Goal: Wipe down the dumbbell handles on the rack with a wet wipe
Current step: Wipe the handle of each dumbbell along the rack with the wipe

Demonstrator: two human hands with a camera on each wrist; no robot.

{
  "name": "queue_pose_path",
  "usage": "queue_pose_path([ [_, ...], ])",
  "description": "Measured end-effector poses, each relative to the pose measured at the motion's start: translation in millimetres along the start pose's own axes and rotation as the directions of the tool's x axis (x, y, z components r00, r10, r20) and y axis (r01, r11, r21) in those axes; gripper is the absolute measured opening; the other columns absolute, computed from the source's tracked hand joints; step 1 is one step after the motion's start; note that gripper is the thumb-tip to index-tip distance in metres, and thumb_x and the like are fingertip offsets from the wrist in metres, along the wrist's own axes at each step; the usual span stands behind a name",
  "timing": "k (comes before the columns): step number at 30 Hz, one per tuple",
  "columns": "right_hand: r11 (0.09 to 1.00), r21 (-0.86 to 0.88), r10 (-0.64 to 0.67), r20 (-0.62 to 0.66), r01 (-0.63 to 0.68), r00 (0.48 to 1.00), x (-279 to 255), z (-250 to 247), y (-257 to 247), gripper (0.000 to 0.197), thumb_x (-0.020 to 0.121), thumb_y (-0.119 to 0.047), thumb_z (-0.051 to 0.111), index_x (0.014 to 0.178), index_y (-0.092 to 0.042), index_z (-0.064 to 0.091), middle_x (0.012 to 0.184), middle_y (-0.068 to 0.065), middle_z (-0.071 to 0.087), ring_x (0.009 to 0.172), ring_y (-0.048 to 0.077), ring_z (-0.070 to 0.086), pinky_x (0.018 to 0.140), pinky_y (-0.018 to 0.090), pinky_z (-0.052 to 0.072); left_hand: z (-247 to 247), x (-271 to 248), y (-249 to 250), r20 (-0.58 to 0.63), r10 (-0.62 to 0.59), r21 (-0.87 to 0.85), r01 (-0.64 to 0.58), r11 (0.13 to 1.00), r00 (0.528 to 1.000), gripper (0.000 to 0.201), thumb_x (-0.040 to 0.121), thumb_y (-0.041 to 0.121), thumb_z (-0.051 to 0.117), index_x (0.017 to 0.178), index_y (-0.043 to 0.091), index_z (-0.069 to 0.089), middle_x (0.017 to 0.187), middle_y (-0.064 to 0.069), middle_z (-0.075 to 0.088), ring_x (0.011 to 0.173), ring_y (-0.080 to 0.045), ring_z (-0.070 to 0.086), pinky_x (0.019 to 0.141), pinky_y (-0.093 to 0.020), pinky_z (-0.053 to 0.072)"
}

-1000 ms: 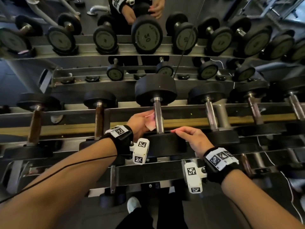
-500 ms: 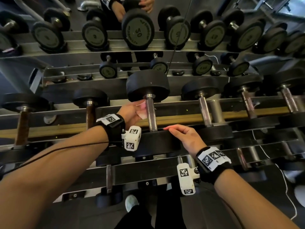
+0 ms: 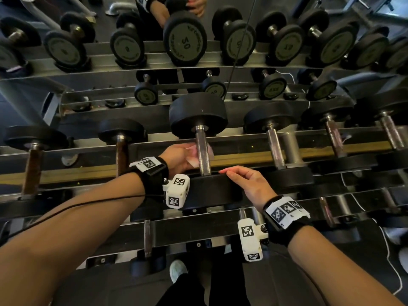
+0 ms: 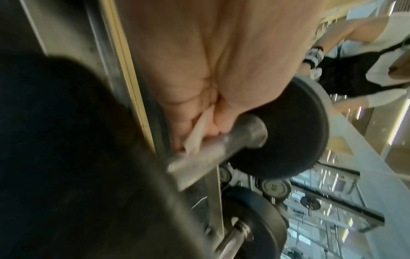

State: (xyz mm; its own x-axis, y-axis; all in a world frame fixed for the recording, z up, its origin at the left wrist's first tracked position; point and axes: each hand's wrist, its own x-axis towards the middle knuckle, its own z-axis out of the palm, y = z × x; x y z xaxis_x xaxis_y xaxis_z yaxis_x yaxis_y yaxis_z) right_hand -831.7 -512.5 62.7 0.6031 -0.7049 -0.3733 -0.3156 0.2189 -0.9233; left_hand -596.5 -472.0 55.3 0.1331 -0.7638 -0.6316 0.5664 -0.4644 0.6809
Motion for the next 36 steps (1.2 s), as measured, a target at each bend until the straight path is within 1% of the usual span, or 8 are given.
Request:
queue_pose_path([
  [9,1.0,0.011,0.001,0.004,-0.002,1.0,1.2,-0.4,2.6,0.018,0.095,-0.03,0.06,0.102,-0.025,0.076,0.106,-0.001,0.073,0.107,0.02,0.064,0.09,0.037,0.055,-24.2,-15.3,-13.5,0.035,-0.027,0.033,0.026,0.999,0.999,0.04,0.099,-0.009,0.037,0.128,0.006,0.06,0.123,-0.015,0.068,0.109,-0.028,0.068,0.083,-0.037,0.059],
  [13,1.0,0.012,0.003,-0.005,-0.003,1.0,1.5,-1.1,2.1,0.019,0.096,-0.028,0.059,0.103,-0.023,0.076,0.107,0.0,0.072,0.108,0.02,0.063,0.092,0.036,0.054,-34.5,-11.4,-6.2,0.011,-0.005,0.074,0.004,0.997,1.0,0.033,0.098,0.0,0.047,0.117,0.013,0.071,0.112,-0.008,0.073,0.1,-0.023,0.071,0.084,-0.037,0.06],
  [17,1.0,0.01,0.005,-0.003,-0.005,1.0,0.8,-0.7,1.1,0.019,0.096,-0.028,0.059,0.104,-0.022,0.075,0.106,-0.004,0.072,0.104,0.013,0.064,0.084,0.025,0.054,-13.6,0.5,-13.8,-0.013,-0.021,0.205,0.023,0.979,1.0,0.033,0.098,0.01,0.058,0.131,0.006,0.062,0.117,-0.011,0.073,0.115,-0.021,0.063,0.106,-0.036,0.047],
  [21,1.0,-0.016,0.001,0.001,-0.001,1.0,1.3,-2.0,1.0,0.019,0.096,-0.027,0.059,0.104,-0.022,0.075,0.101,-0.01,0.072,0.099,0.006,0.063,0.077,0.017,0.051,-5.3,-4.6,-19.7,-0.013,-0.053,0.192,0.055,0.98,0.999,0.033,0.103,0.004,0.044,0.131,0.009,0.06,0.107,-0.006,0.076,0.099,-0.018,0.073,0.077,-0.029,0.058],
  [26,1.0,-0.004,-0.015,-0.005,0.015,1.0,1.5,-1.5,3.1,0.02,0.097,-0.026,0.059,0.105,-0.02,0.075,0.107,-0.001,0.072,0.105,0.013,0.063,0.085,0.024,0.052,-23.6,-21.8,-14.7,0.044,-0.062,0.121,0.056,0.991,0.997,0.039,0.102,-0.004,0.036,0.132,0.005,0.058,0.125,-0.015,0.068,0.112,-0.026,0.068,0.087,-0.037,0.057],
  [29,1.0,-0.001,-0.011,-0.001,0.011,1.0,1.4,-1.4,3.5,0.02,0.097,-0.026,0.058,0.106,-0.019,0.075,0.109,0.002,0.071,0.107,0.017,0.062,0.091,0.032,0.053,-35.3,-27.5,-5.0,0.05,-0.019,0.05,0.016,0.999,0.999,0.037,0.102,-0.004,0.036,0.126,0.007,0.062,0.122,-0.015,0.07,0.103,-0.026,0.072,0.075,-0.037,0.062],
  [32,1.0,0.014,-0.006,-0.003,0.006,1.0,1.3,-0.9,2.4,0.018,0.096,-0.026,0.059,0.103,-0.021,0.076,0.106,0.0,0.072,0.106,0.018,0.063,0.091,0.032,0.053,-39.4,-23.1,0.7,-0.037,0.029,0.015,-0.029,0.999,0.999,0.037,0.103,-0.002,0.035,0.131,0.004,0.059,0.124,-0.017,0.066,0.105,-0.03,0.068,0.078,-0.041,0.06],
  [36,1.0,0.02,-0.005,-0.011,0.006,1.0,1.7,0.3,2.1,0.017,0.095,-0.028,0.06,0.099,-0.025,0.077,0.103,-0.003,0.073,0.104,0.017,0.063,0.086,0.028,0.054,-20.3,-14.1,-4.3,-0.058,0.01,0.052,-0.007,0.999,0.998,0.03,0.103,-0.001,0.035,0.104,0.008,0.064,0.104,-0.011,0.064,0.09,-0.023,0.066,0.073,-0.036,0.058],
])
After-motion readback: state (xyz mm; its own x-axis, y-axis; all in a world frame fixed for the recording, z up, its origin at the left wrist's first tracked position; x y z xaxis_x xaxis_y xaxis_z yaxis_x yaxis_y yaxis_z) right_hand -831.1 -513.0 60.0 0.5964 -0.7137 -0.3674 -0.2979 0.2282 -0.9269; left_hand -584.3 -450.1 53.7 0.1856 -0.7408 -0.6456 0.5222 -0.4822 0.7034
